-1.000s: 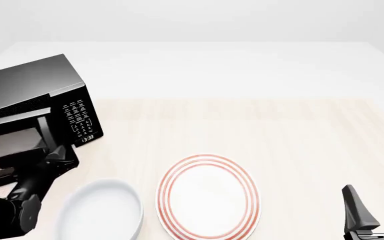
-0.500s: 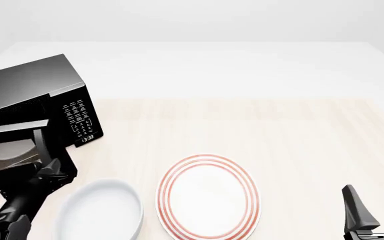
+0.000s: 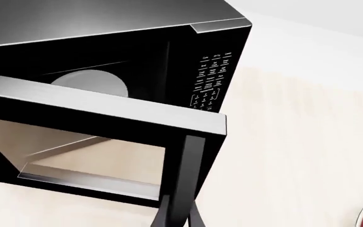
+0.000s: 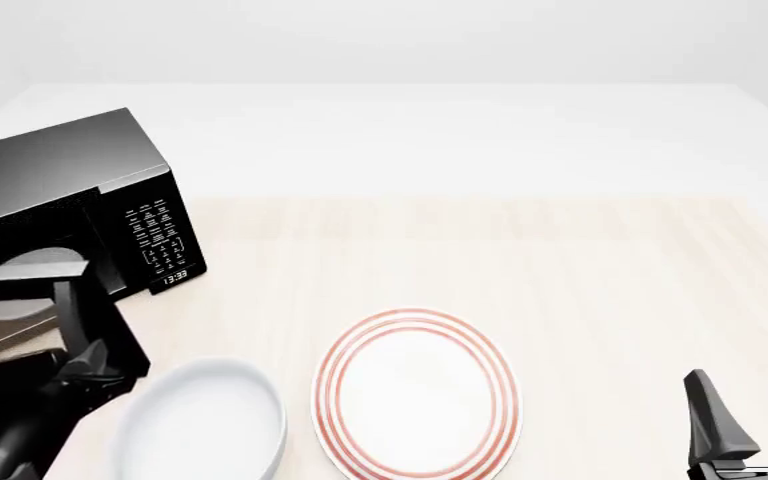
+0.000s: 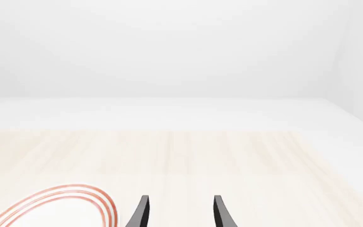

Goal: Open the microwave.

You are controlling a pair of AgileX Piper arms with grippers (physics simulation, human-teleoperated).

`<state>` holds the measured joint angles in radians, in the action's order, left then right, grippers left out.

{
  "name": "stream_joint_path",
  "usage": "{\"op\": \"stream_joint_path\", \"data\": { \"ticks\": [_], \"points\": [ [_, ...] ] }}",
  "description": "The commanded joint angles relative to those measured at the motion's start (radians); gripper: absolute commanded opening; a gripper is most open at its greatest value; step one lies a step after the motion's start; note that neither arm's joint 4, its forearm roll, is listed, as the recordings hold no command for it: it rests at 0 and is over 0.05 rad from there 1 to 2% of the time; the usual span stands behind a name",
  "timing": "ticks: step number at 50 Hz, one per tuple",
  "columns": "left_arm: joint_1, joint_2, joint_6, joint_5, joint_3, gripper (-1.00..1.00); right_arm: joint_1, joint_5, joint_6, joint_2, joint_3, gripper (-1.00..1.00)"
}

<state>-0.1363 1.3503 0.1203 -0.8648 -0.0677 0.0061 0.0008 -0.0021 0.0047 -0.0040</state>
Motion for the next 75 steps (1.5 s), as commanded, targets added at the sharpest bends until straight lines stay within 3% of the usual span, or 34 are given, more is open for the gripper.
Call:
{"op": "stream_joint_path", "data": {
  "ticks": [1,32,33,52,57,58,63,75],
  "points": [
    [0.023,-0.1,0.017,-0.147,-0.026,-1.0,0.0,0.0,0.0,0.0,0.0,1.0],
    [0.026,-0.068,0.04,-0.194,-0.019,-1.0,0.0,0.0,0.0,0.0,0.0,1.0],
    [0.02,-0.076,0.036,-0.187,-0.018,1.0,0.0,0.0,0.0,0.0,0.0,1.0],
    [-0.007,-0.083,0.042,-0.18,-0.006,1.0,0.0,0.0,0.0,0.0,0.0,1.0],
    [0.0,-0.134,0.039,-0.132,-0.008,1.0,0.0,0.0,0.0,0.0,0.0,1.0],
    [-0.001,-0.156,0.069,-0.137,0.001,1.0,0.0,0.0,0.0,0.0,0.0,1.0],
    [0.001,-0.219,0.041,-0.062,-0.006,1.0,0.0,0.0,0.0,0.0,0.0,1.0],
    [0.005,-0.546,-0.006,0.256,-0.029,1.0,0.0,0.0,0.0,0.0,0.0,1.0]
  ]
}}
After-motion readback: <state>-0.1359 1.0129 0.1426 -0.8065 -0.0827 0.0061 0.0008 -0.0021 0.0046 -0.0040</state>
